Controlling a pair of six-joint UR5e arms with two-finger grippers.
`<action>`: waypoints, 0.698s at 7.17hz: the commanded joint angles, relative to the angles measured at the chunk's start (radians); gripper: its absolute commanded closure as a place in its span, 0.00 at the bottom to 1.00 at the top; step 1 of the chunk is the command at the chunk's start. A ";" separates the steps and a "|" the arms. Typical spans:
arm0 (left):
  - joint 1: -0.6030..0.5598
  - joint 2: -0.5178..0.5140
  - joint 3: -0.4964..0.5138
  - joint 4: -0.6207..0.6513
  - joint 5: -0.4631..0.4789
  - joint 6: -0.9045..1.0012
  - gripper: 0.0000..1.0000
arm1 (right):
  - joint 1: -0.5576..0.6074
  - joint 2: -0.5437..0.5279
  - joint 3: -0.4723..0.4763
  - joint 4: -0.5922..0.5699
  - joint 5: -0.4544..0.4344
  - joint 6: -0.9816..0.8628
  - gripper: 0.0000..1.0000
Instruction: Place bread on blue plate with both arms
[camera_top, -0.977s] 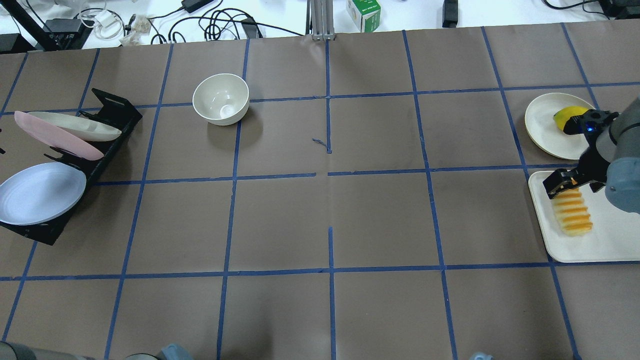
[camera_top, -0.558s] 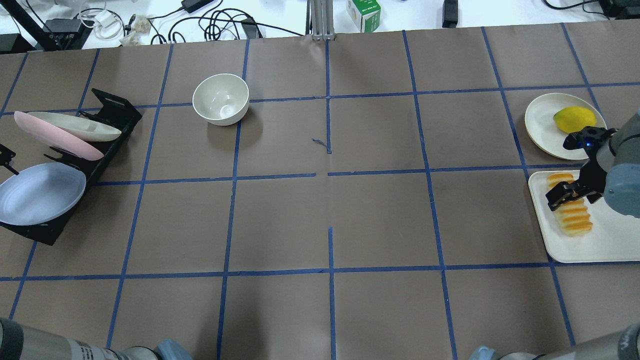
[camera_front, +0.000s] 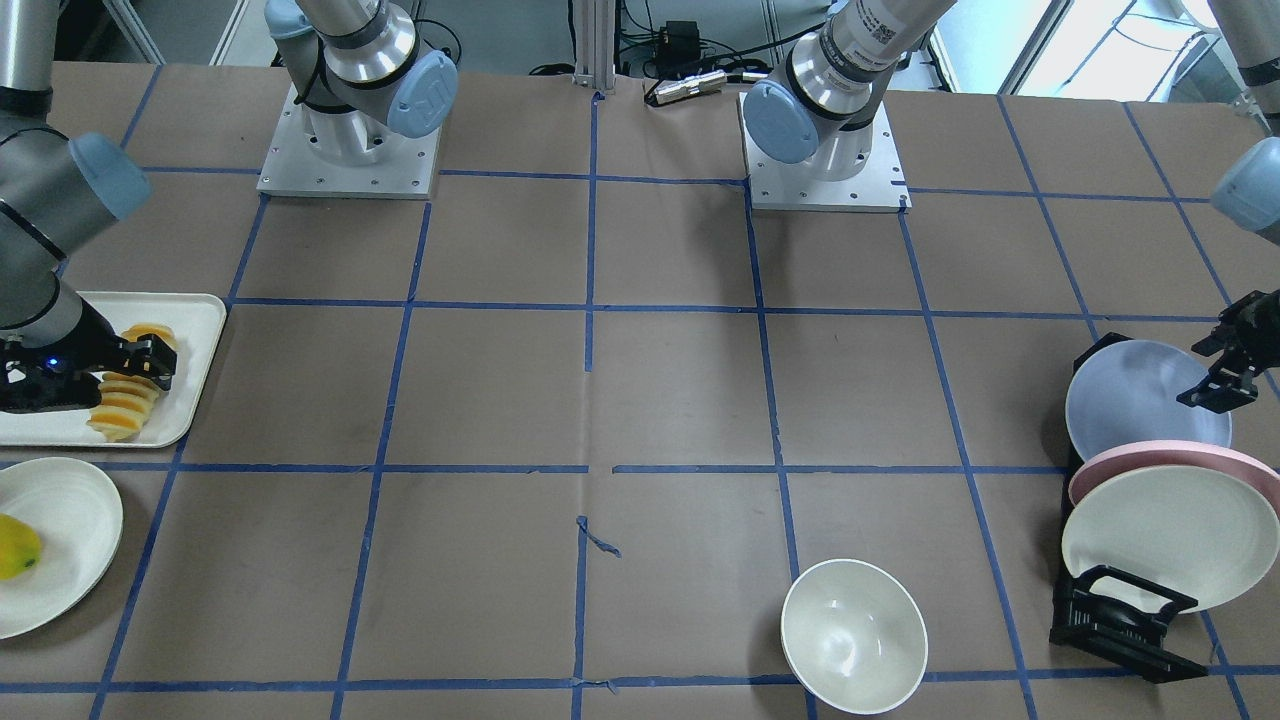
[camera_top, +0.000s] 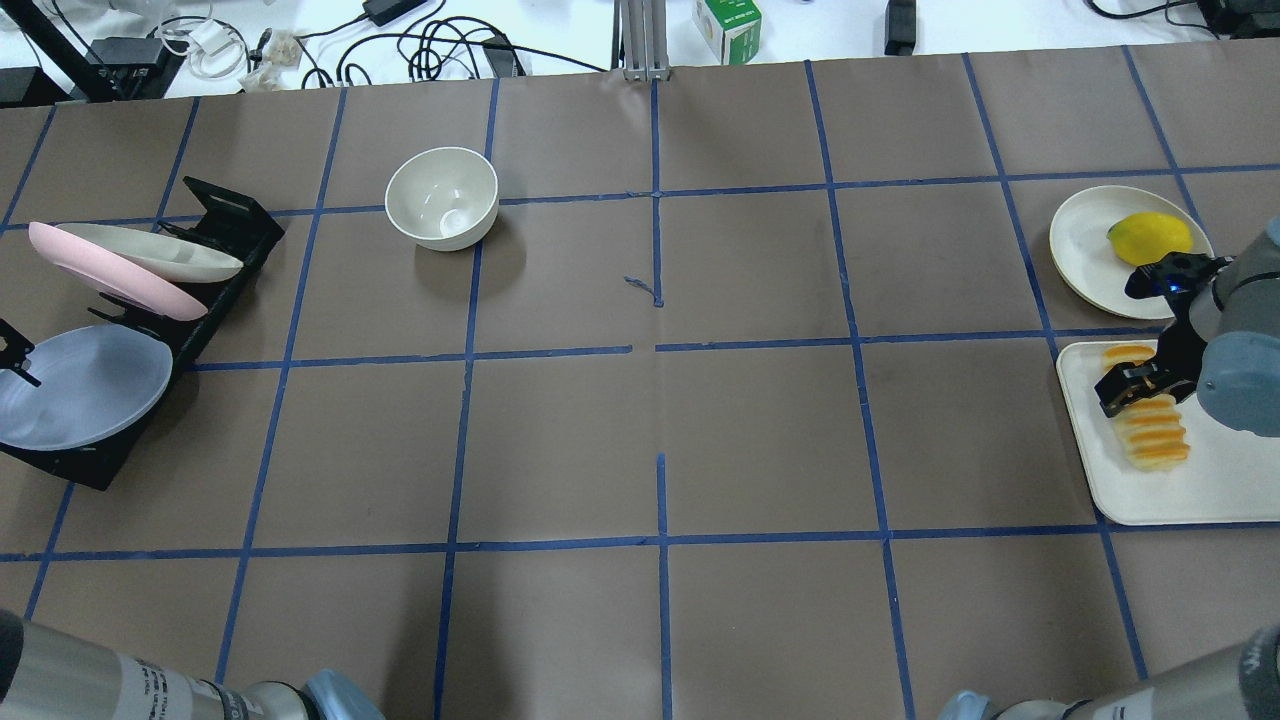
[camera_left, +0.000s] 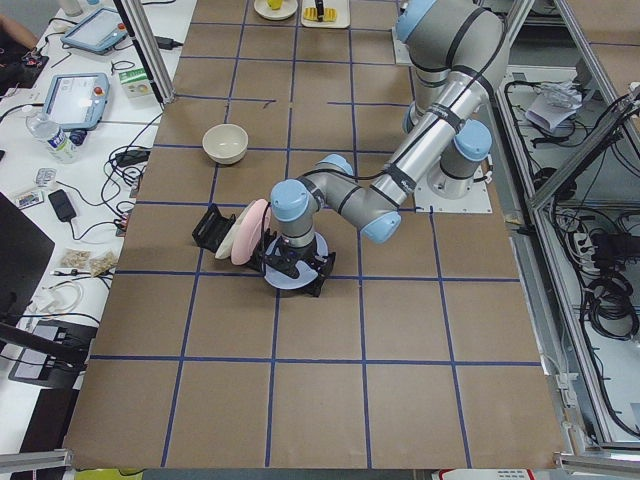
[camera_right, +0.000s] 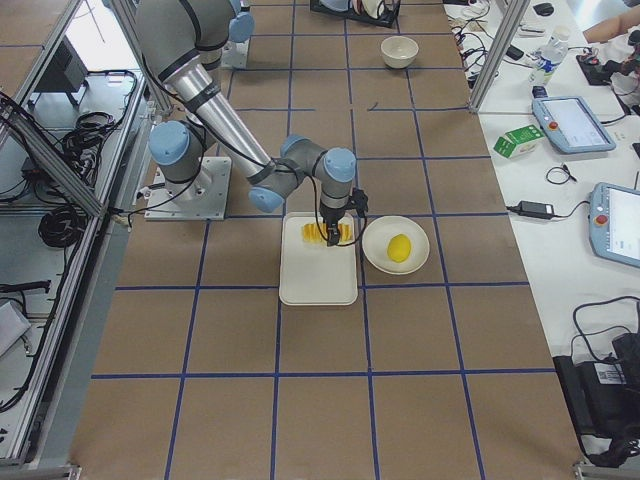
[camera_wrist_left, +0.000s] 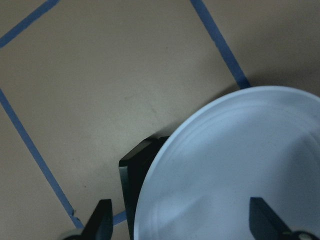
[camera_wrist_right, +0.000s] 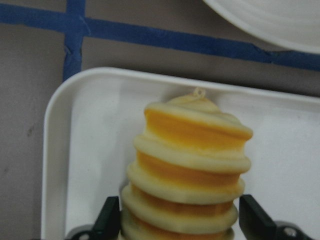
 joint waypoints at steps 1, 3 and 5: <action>0.002 -0.002 -0.002 0.001 -0.002 0.013 0.70 | 0.001 -0.004 0.001 0.039 0.008 0.014 0.86; 0.006 0.021 -0.002 -0.005 -0.008 0.014 0.86 | -0.001 -0.031 -0.018 0.141 -0.003 0.026 1.00; 0.006 0.022 -0.002 -0.009 -0.007 0.019 1.00 | 0.007 -0.085 -0.019 0.147 -0.008 0.043 1.00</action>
